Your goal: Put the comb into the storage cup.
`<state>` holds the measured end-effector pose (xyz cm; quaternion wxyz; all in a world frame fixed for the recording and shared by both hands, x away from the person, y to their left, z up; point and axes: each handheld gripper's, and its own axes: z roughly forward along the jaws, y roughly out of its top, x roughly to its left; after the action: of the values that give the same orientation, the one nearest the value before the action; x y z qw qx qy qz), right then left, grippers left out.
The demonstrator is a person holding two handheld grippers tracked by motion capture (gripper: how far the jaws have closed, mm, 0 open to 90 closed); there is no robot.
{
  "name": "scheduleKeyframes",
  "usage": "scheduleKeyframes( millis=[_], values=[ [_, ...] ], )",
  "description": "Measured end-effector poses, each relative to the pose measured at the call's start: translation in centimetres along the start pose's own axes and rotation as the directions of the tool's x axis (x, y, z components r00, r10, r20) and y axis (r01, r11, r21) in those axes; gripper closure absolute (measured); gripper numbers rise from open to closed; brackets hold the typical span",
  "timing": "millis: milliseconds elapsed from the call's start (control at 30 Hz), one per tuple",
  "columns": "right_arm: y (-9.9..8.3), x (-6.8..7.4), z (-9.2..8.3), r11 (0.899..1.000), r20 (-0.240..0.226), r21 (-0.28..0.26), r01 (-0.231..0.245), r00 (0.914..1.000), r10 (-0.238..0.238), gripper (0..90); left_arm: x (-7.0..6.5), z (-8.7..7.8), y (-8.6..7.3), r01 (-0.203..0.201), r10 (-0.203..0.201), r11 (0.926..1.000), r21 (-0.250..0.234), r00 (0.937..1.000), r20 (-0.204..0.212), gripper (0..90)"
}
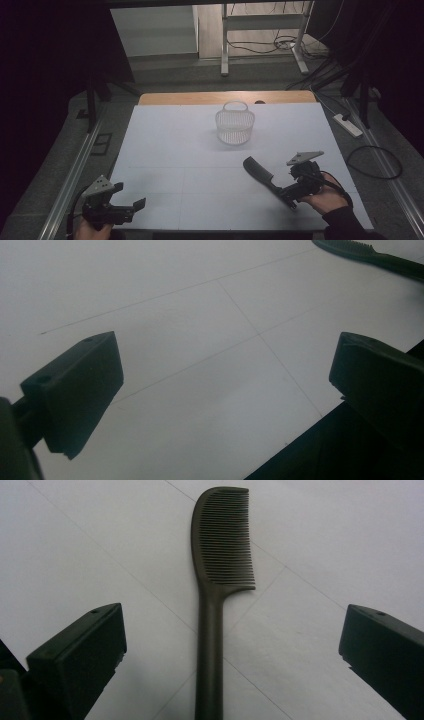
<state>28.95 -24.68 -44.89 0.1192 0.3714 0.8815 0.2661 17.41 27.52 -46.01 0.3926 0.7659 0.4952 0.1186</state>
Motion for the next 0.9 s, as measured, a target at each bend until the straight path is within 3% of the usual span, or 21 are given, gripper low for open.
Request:
scheduleKeyframes(
  millis=[467,900],
  values=[
    [1.3,1.1,1.7,0.997,0.008,0.069,0.019,0.9998,-0.020,0.0,0.0,0.0,0.0,0.001,-0.001,1.0000,0.000,1.0000,0.001,1.4],
    [0.2,0.8,3.3,0.993,0.024,0.116,0.032,0.9991,-0.036,0.0,0.0,0.0,0.0,0.000,0.000,1.0000,-0.001,1.0000,0.003,1.5]
  ],
)
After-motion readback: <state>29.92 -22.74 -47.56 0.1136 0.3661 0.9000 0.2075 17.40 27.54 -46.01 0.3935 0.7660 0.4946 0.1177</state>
